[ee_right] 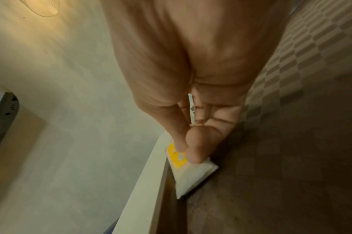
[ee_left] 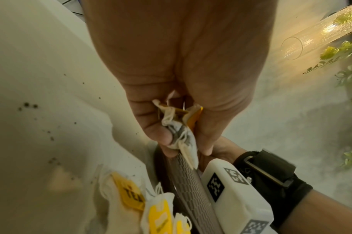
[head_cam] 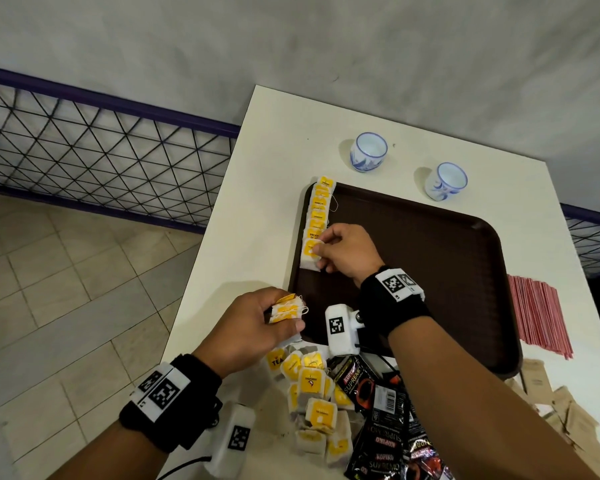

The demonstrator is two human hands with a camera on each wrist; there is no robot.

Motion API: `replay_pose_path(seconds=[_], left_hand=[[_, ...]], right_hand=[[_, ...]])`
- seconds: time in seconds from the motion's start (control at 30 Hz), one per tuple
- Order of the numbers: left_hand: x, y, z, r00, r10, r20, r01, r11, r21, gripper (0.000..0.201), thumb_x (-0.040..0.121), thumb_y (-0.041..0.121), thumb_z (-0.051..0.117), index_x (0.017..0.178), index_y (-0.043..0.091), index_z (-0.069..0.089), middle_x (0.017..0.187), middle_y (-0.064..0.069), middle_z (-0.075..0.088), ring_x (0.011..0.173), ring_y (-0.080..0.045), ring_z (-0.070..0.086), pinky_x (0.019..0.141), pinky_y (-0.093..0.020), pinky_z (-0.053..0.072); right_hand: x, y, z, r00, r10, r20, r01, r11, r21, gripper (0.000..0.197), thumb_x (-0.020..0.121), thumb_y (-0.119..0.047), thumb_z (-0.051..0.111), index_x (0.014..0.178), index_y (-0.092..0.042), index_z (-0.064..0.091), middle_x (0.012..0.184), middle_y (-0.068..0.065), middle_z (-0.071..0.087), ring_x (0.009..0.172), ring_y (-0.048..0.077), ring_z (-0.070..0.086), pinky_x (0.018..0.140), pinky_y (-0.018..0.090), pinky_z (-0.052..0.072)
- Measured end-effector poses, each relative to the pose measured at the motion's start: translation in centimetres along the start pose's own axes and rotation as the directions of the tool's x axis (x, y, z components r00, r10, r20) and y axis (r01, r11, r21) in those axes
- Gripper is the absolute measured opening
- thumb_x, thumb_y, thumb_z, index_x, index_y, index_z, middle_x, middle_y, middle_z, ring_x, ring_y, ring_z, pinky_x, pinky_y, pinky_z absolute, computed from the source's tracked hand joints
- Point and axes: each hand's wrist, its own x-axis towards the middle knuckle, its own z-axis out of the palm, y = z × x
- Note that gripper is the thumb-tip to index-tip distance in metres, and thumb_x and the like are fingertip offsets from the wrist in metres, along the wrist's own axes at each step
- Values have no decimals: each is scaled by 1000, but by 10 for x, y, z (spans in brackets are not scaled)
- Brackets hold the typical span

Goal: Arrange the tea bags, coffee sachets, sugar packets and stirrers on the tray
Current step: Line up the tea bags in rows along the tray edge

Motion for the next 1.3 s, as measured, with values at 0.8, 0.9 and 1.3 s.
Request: replay_pose_path(seconds=[0.8, 0.9, 1.3], left_hand=[[13, 17, 4, 996, 79, 51, -86, 986, 144, 44, 86, 23, 80, 125, 37, 63, 104, 15, 74, 95, -4, 70, 88, -32, 57], [13, 20, 7, 992, 104, 66, -115, 977, 182, 56, 85, 26, 81, 130, 44, 54, 106, 16, 73, 92, -8, 71, 85, -38, 58], [12, 24, 9, 990, 104, 97, -119, 979, 163, 70, 81, 19, 85, 138, 39, 50, 114, 16, 72, 104, -1, 69, 94, -34, 57]], right_hand=[[-75, -14, -8, 979, -40, 201, 27, 997, 69, 34, 85, -23, 79, 91, 7, 65, 63, 9, 63, 51, 12, 53, 42, 15, 36], [-80, -12, -9, 976, -74, 203, 58, 995, 82, 32, 82, -14, 82, 94, 9, 63, 66, 10, 63, 52, 12, 54, 43, 12, 37], [-89, -9, -17, 937, -61, 345, 37, 997, 75, 18, 86, -9, 76, 101, -1, 70, 74, 4, 65, 61, 13, 56, 45, 16, 38]])
